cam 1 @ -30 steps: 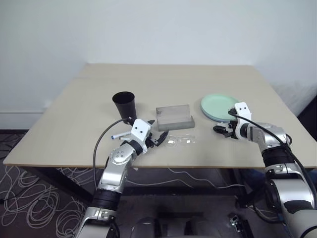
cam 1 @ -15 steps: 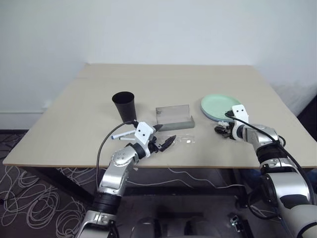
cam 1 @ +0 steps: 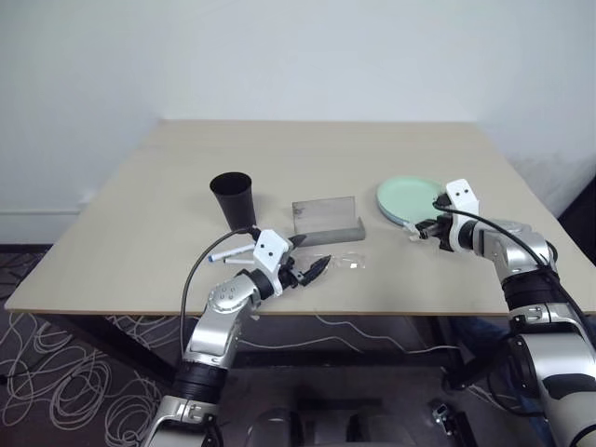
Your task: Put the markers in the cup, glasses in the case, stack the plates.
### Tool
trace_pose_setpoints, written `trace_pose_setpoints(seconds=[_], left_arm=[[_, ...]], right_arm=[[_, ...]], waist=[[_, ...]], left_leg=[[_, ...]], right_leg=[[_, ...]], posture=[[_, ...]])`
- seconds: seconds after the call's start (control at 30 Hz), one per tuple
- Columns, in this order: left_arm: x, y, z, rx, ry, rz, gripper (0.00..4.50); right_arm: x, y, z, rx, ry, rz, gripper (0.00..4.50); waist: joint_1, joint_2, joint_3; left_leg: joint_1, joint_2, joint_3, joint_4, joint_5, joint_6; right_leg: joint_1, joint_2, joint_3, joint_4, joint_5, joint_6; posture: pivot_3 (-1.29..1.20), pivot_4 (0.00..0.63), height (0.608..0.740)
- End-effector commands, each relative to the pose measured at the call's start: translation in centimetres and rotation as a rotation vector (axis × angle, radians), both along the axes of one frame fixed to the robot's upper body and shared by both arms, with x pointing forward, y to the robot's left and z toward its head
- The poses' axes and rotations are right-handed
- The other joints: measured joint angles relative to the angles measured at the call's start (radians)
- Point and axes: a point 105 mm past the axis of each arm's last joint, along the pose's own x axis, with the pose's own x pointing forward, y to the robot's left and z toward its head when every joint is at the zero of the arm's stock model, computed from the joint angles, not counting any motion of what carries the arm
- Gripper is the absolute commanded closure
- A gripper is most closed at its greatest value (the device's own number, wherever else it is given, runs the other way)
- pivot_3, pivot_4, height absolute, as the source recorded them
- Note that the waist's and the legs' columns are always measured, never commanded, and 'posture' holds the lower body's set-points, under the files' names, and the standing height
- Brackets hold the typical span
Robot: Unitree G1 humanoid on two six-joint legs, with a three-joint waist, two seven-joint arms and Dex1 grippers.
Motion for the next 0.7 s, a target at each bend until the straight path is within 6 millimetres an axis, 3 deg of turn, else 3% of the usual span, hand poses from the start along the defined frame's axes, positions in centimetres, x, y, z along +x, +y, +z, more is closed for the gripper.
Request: trace_pose_setpoints(seconds=[0.03,0.13,0.3,0.4,0.7], left_arm=[[0.1,-0.3,1.4,-0.007,-0.054,-0.016,0.65],[0.2,-0.3,1.4,-0.005,-0.054,-0.015,0.65],[0.3,-0.3,1.4,-0.001,-0.055,-0.014,0.65],[0.3,-0.3,1.4,0.002,-0.056,-0.012,0.65],[0.1,0.2,1.0,0.023,-0.048,0.007,0.65]], right_arm=[[1.6,0.0,4.2,0.007,-0.134,-0.024,4.47],[3.0,-0.5,4.8,-0.019,-0.172,-0.082,4.47],[4.9,-1.6,4.1,-0.060,-0.194,-0.204,4.47],[5.1,-1.3,3.5,-0.037,-0.187,-0.201,3.85],[5.2,-1.6,3.5,-0.041,-0.229,-0.202,0.78]], waist=[[0.001,0.000,0.000],[0.001,0.000,0.000],[0.002,0.000,0.000],[0.002,0.000,0.000],[0.001,0.001,0.001]], left_leg=[[0.000,0.000,0.000,0.000,0.000,0.000],[0.000,0.000,0.000,0.000,0.000,0.000],[0.000,0.000,0.000,0.000,0.000,0.000],[-0.001,-0.001,0.000,-0.001,0.000,0.000],[0.000,-0.001,0.000,-0.001,0.000,0.000]], right_leg=[[0.000,0.000,0.000,0.000,0.000,0.000],[0.000,0.000,-0.001,0.000,0.000,-0.001],[0.000,0.000,0.000,-0.001,0.000,-0.001],[0.000,0.000,0.000,-0.001,0.000,0.000],[0.000,0.000,0.000,-0.001,0.000,0.000]], posture=[[0.00,0.000,0.734],[0.00,0.000,0.734],[0.00,0.000,0.734],[0.00,0.000,0.734],[0.00,0.000,0.734]])
